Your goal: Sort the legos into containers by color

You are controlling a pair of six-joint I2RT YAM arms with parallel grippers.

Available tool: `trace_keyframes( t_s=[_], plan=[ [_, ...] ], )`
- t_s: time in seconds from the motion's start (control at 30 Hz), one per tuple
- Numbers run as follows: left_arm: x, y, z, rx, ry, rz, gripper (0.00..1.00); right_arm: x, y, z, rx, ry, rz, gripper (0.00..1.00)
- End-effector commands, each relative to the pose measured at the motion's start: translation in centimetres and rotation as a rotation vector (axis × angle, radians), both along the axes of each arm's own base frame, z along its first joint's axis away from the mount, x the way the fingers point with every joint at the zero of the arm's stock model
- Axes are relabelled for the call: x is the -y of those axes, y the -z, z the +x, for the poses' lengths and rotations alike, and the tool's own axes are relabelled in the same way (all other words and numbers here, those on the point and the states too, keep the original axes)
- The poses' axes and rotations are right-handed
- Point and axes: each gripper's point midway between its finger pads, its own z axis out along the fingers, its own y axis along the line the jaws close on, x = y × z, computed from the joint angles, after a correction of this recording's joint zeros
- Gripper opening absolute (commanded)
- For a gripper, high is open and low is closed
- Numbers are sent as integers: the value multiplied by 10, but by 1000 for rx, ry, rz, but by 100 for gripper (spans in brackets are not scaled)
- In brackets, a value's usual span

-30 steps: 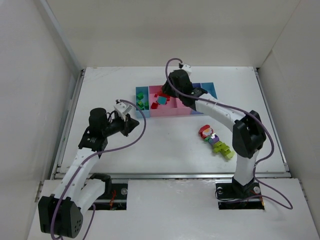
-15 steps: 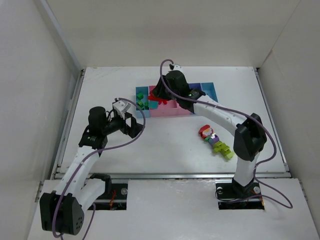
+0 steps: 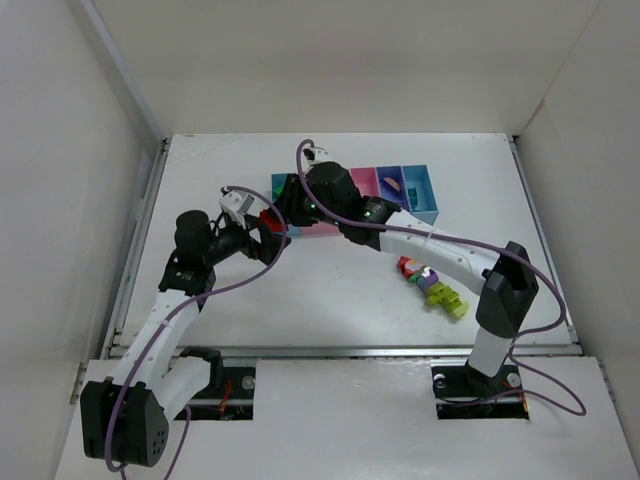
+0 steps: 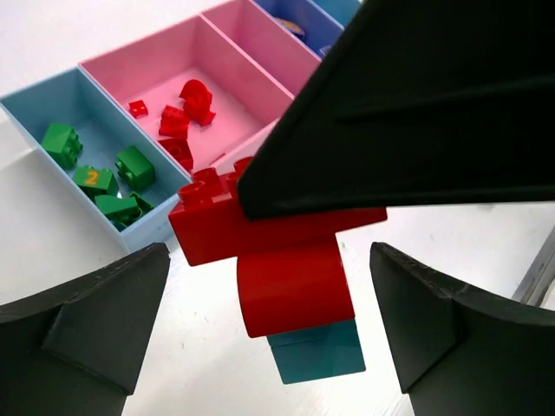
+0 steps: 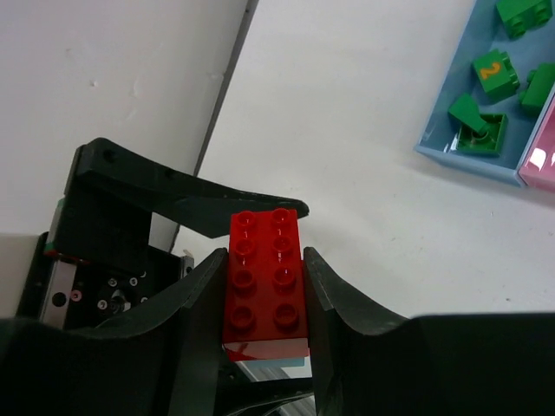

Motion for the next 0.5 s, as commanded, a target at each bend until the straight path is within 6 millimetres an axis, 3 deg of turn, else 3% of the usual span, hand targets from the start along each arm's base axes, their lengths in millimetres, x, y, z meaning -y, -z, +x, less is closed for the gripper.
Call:
trace_keyframes(
  t_s=[0.0, 0.1, 0.13, 0.23, 0.27, 0.37, 0.47],
  plan=[
    [0, -26, 10, 63, -41, -70, 100, -10, -27, -7, 24, -35, 76, 0],
    [-4, -26, 14, 58, -71, -72, 100, -18, -21, -16, 14, -62, 70, 0],
    [-5, -24, 14, 60, -78, -59, 86, -18, -21, -16, 14, -62, 70, 0],
    [-4, -22, 12, 56, -63, -53, 59, -19, -26, -15, 13, -59, 82, 0],
    [-4, -22, 12, 56, -63, -53, 40, -19, -26, -15, 13, -59, 83, 0],
    [-3, -20, 12, 44, -67, -67, 29, -21, -21, -16, 5, -67, 77, 0],
    [-2, -20, 10, 43, -54, -69, 1, -22, -21, -17, 2, -76, 79, 0]
  ],
)
